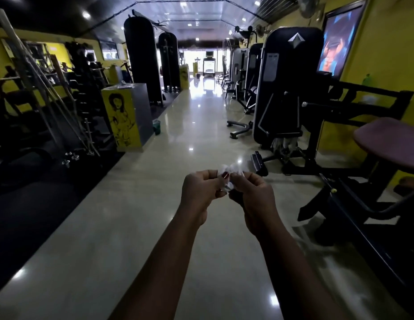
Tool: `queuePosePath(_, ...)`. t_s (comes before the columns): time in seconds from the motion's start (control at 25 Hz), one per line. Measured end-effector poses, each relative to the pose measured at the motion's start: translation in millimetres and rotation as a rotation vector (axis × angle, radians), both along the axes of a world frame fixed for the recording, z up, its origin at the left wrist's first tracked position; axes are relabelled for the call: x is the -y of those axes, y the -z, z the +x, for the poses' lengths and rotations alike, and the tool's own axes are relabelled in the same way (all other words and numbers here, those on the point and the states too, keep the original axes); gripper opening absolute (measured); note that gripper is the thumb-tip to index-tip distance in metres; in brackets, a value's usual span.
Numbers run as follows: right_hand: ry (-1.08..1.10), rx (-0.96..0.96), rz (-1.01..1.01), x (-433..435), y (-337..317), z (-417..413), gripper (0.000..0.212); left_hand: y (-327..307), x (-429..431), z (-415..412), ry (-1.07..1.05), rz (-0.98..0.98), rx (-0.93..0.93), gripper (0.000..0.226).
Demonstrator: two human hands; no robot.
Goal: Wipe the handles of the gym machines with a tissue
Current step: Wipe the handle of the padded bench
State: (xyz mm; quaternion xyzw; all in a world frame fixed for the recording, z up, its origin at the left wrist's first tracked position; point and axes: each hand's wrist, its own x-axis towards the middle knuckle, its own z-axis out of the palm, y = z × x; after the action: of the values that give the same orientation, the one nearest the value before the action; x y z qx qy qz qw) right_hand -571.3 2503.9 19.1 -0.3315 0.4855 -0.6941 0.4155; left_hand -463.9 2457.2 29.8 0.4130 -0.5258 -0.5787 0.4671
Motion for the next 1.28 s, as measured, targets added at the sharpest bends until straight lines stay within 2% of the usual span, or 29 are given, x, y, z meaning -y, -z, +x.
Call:
queuePosePath(0.12,0.027,-0.016,0.001,86,10,-11,0.017,5,87,-10,0.022,-0.023,-0.002,0.009)
queuePosePath(0.36,0.071,-0.042,0.042,287,14,-21,0.013,3,299,-28,0.062,0.047,0.084,0.026)
queuePosePath(0.56,0.143,-0.035,0.056,425,10,-51,0.021,-2,449,-59,0.125,0.037,0.062,0.018)
queuePosePath(0.8,0.184,-0.061,0.082,579,38,-120,0.009,28,613,-125,0.162,0.033,0.048,0.010)
queuePosePath(0.88,0.177,-0.065,0.083,644,43,-154,0.012,34,677,-160,0.154,0.024,0.044,0.010)
queuePosePath(1.0,0.180,-0.064,0.087,731,30,-209,0.012,23,759,-213,0.167,0.035,0.030,0.011)
queuePosePath(1.12,0.183,-0.093,0.082,815,14,-259,0.020,7,841,-261,0.181,0.017,0.043,0.015)
queuePosePath(1.28,0.156,-0.075,0.113,926,13,-308,0.016,7,948,-308,0.153,0.057,-0.002,0.015)
